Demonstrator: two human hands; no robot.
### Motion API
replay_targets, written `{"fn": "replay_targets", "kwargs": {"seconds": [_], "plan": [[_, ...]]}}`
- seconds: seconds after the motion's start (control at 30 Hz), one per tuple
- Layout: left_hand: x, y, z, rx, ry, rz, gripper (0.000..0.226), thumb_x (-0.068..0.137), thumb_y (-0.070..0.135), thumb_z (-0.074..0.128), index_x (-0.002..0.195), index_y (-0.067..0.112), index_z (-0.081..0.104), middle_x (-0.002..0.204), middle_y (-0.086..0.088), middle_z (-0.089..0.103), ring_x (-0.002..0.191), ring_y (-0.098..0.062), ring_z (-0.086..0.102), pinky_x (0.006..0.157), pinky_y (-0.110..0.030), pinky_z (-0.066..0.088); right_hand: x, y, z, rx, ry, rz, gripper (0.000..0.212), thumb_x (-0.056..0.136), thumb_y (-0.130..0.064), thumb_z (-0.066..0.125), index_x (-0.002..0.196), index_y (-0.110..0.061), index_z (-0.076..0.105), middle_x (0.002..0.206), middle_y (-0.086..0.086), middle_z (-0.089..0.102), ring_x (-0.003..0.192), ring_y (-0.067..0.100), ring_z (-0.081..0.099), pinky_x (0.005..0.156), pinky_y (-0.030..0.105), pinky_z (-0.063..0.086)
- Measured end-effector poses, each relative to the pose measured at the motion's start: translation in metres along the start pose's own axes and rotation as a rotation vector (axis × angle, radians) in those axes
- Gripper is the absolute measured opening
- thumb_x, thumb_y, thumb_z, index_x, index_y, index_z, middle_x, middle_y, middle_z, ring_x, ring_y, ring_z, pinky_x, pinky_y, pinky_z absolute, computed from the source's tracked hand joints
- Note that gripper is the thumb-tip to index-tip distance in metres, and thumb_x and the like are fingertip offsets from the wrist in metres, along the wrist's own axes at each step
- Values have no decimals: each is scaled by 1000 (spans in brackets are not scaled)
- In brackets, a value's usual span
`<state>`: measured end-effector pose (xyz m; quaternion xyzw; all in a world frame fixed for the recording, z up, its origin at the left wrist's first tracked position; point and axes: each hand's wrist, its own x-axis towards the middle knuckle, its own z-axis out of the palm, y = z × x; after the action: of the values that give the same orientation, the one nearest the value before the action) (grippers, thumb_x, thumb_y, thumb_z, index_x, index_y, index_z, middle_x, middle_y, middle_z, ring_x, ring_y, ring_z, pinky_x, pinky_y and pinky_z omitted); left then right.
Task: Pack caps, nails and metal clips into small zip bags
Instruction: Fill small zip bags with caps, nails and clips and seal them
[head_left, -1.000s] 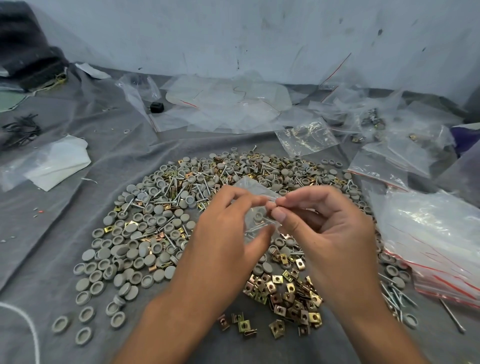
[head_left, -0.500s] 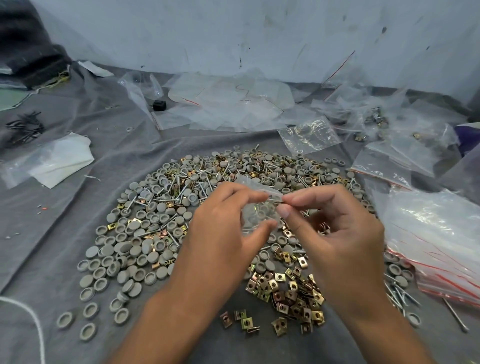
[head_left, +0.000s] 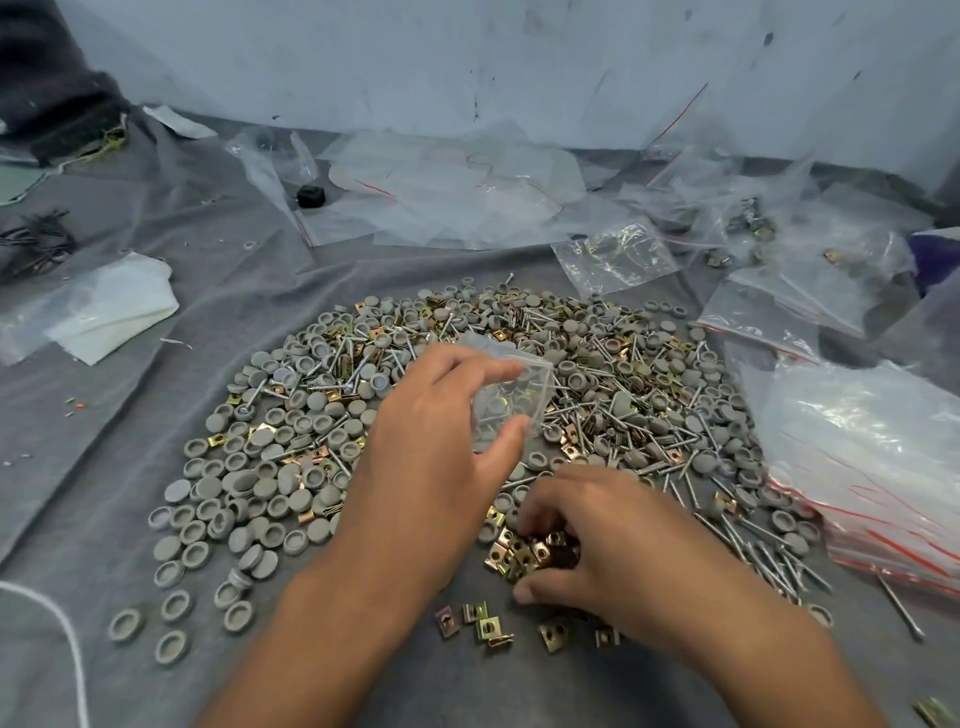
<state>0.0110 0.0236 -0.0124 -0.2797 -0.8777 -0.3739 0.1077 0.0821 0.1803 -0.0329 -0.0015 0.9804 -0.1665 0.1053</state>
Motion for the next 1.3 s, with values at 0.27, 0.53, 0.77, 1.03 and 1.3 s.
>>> {"fn": "replay_targets", "kwargs": {"seconds": [0.27, 0.53, 0.77, 1.03, 1.3], "plan": [[0, -2, 1, 2, -4, 0, 39, 85, 33, 72, 124, 29, 66, 107, 23, 52, 85, 19, 44, 83, 3, 30, -5, -20, 5, -49, 79, 34, 25, 89, -42, 67, 111, -39, 57, 107, -15, 53, 101, 14, 61, 78, 29, 46], [0, -4, 1, -8, 8, -1, 40, 85, 30, 74, 124, 30, 66, 107, 24, 51, 85, 19, 44, 86, 2, 31, 0, -6, 4, 26, 122, 74, 10, 92, -35, 67, 98, -38, 58, 98, -15, 59, 93, 8, 62, 85, 29, 53], [-1, -5, 2, 22, -39, -2, 43, 83, 38, 70, 125, 36, 63, 108, 27, 50, 88, 21, 43, 76, -2, 37, -7, 6, -20, 593, 307, -60, 10, 92, -34, 69, 97, -42, 68, 90, -22, 70, 80, -1, 67, 67, 13, 51], [0, -3, 5, 16, -63, 21, 47, 81, 43, 71, 126, 38, 60, 109, 30, 48, 90, 21, 43, 79, -3, 36, 3, -12, -18, 469, 904, -258, 12, 88, -30, 78, 97, -26, 72, 94, -17, 69, 87, 10, 65, 73, 19, 47], [0, -7, 2, 11, -40, 2, 47, 79, 39, 72, 125, 35, 62, 109, 25, 50, 88, 16, 47, 83, 2, 37, -3, 1, -23, 408, 568, -56, 9, 86, -39, 72, 84, -40, 63, 86, -28, 62, 80, -7, 59, 65, 4, 43]]}}
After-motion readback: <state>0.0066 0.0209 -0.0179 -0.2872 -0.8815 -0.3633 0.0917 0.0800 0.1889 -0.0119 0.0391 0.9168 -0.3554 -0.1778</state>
